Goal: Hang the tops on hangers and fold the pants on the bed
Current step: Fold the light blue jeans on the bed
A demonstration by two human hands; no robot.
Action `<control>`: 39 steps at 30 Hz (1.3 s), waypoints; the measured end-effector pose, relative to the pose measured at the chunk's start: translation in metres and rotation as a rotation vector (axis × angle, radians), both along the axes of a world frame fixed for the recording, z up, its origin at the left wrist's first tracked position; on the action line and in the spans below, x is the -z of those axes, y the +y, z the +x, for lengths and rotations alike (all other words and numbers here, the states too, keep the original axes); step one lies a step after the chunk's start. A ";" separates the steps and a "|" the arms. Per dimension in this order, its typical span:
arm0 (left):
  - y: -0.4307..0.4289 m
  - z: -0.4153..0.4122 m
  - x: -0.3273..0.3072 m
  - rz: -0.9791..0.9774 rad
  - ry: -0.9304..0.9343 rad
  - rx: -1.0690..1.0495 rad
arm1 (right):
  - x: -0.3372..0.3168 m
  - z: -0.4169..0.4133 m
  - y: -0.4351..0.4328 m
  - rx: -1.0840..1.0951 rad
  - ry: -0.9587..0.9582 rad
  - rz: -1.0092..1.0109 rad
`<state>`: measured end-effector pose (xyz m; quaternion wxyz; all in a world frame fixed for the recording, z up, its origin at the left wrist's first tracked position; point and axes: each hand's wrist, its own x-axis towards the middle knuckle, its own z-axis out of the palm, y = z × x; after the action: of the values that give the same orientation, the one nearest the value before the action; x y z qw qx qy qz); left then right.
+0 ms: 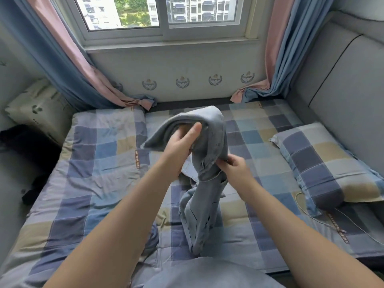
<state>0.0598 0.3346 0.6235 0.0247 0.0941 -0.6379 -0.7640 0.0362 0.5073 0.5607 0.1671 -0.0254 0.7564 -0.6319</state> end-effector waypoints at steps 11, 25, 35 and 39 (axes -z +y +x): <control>0.019 0.037 0.107 -0.485 -0.229 0.363 | -0.052 -0.019 -0.012 0.043 -0.043 -0.496; 0.015 0.024 0.081 -0.130 -0.234 -0.041 | 0.071 0.074 0.017 -0.276 -0.373 0.133; 0.001 0.021 0.081 -0.152 -0.272 -0.022 | 0.061 0.049 0.014 -0.098 -0.301 0.122; 0.004 0.043 0.102 -0.238 -0.359 0.237 | 0.049 0.030 0.004 0.075 -0.290 0.039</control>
<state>0.1025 0.3389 0.5217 -0.1678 0.1491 -0.7241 -0.6521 0.0661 0.5114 0.5120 0.2513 0.0980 0.7368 -0.6199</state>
